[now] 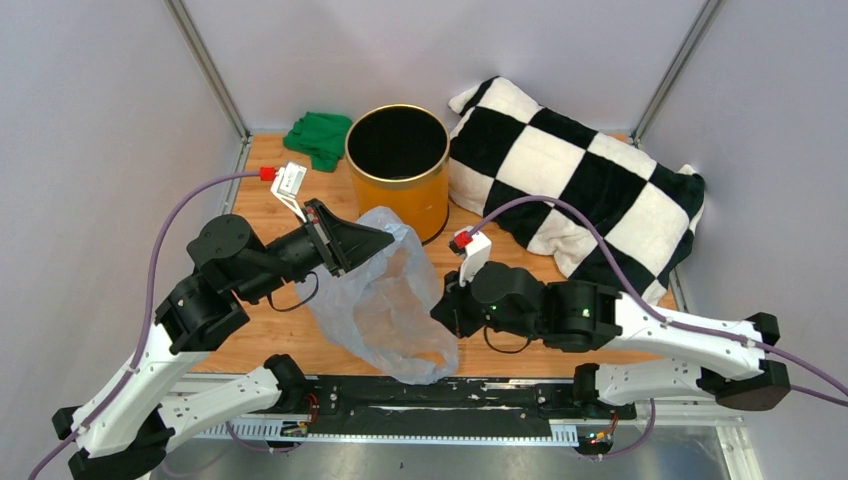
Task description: Put the trash bags into the trash bin
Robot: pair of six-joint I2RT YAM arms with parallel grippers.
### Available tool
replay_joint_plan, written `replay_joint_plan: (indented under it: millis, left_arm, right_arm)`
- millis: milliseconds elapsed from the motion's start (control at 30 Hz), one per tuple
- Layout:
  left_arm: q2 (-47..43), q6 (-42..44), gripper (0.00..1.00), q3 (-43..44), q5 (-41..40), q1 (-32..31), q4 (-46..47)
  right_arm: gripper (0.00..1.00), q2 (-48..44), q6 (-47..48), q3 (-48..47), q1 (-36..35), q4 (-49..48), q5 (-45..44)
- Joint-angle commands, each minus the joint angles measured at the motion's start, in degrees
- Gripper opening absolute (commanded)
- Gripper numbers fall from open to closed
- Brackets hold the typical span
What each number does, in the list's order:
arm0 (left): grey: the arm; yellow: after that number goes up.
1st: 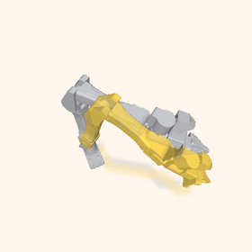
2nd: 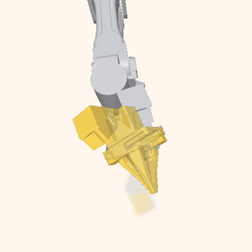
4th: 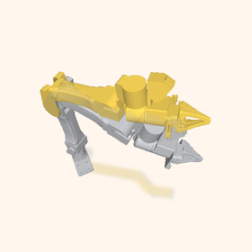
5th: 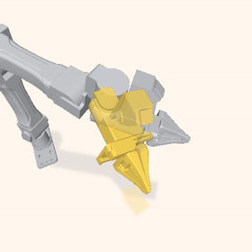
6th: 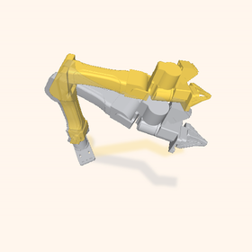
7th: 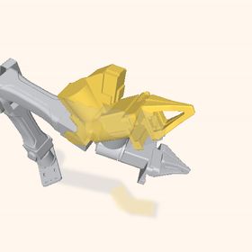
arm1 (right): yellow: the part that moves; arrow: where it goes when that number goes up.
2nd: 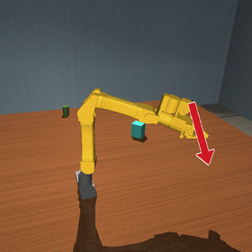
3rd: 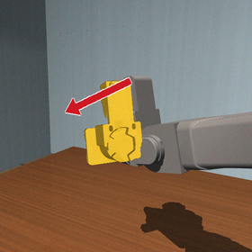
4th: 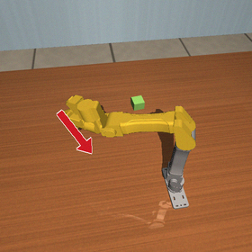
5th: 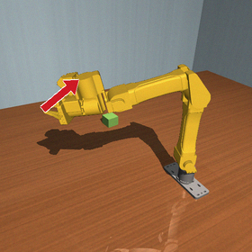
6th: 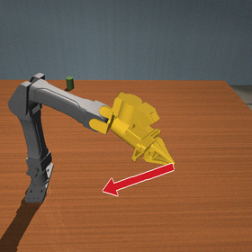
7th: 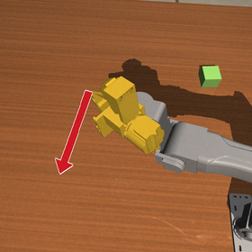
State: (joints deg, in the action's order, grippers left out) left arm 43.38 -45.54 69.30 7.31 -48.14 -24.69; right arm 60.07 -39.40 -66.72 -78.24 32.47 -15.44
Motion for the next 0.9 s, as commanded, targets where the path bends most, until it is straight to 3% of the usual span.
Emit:
replay_joint_plan:
  millis: [0, 267, 400, 533, 700, 867]
  left_arm:
    - [-0.58, -2.45, 0.0, -0.83, -0.54, -0.35, 4.62]
    - [3.52, -5.23, 0.0, 4.83, -0.29, -1.34, 10.01]
    - [7.6, -5.17, 0.0, 10.09, 3.88, -2.99, 14.98]
    - [12.53, -0.97, 0.0, 16.36, 9.24, -9.33, 22.81]
    - [17.87, 5.37, 0.0, 22.88, 11.62, -17.74, 22.77]
    - [18.93, 7.04, 0.0, 22.11, 9.55, -20.75, 22.69]
  right_arm:
    - [0.03, 2.99, -4.24, 3.6, -2.55, -18.71, -8.07]
    - [0.0, 11.43, 3.03, 8.8, -5.53, -38.21, -20.84]
    - [0.0, 14.54, 7.62, 7.83, -5.12, -43.24, -25.06]
    - [0.0, 18.36, 4.01, 5.09, -2.21, -39.25, -22.46]
    - [0.0, 15.71, -0.52, 3.86, 10.66, -31.63, -11.67]
    - [0.0, 5.67, 5.64, -6.37, 21.66, -15.61, -19.99]
